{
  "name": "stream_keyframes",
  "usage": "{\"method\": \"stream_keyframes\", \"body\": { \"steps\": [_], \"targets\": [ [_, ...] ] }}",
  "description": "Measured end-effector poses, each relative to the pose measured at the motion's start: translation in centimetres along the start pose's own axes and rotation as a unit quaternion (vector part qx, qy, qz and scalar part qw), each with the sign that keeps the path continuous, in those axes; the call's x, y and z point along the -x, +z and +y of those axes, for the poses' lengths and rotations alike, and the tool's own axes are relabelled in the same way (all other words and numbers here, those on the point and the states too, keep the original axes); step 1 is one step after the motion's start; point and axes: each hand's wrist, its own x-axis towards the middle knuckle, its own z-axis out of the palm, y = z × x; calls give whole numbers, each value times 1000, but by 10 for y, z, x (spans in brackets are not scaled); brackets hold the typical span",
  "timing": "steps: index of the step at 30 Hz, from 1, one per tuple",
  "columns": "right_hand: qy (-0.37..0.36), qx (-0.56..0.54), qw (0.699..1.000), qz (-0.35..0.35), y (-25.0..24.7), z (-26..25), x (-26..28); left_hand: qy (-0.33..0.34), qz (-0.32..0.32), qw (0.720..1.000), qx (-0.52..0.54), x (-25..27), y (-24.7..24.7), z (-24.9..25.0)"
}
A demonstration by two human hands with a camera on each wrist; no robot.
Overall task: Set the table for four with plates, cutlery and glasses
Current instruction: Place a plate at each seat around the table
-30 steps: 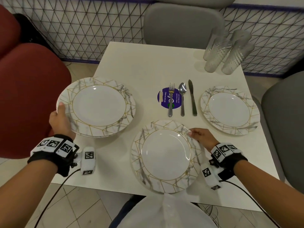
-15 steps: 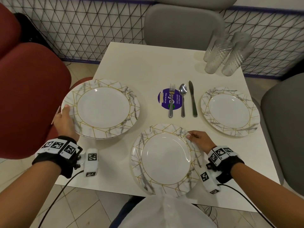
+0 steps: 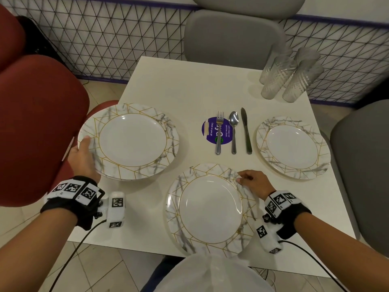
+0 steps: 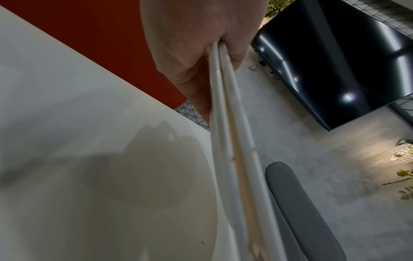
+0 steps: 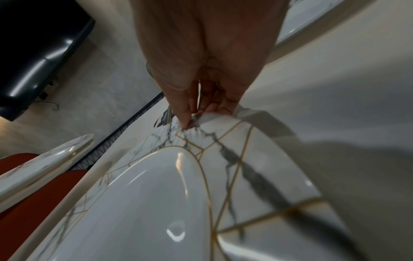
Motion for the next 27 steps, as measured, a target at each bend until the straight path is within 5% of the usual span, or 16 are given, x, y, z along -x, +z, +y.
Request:
{"method": "stream_keyframes", "body": {
  "steps": [10,14,20,27],
  "targets": [
    [-34,-30,998,36,13,-44,-24,-9,-2,999,31,-2,10,-6],
    [-71,-58,996,-13,40,-106,-48,-32,-14,998,61,-1,24,-8],
    [-24,-91,991,-94,70,-163,-72,-50,-25,996,67,-15,34,-11],
    [-5,-7,1000,-13,96,-166,-89,-77,-33,994,63,-34,34,-4]
  ]
}}
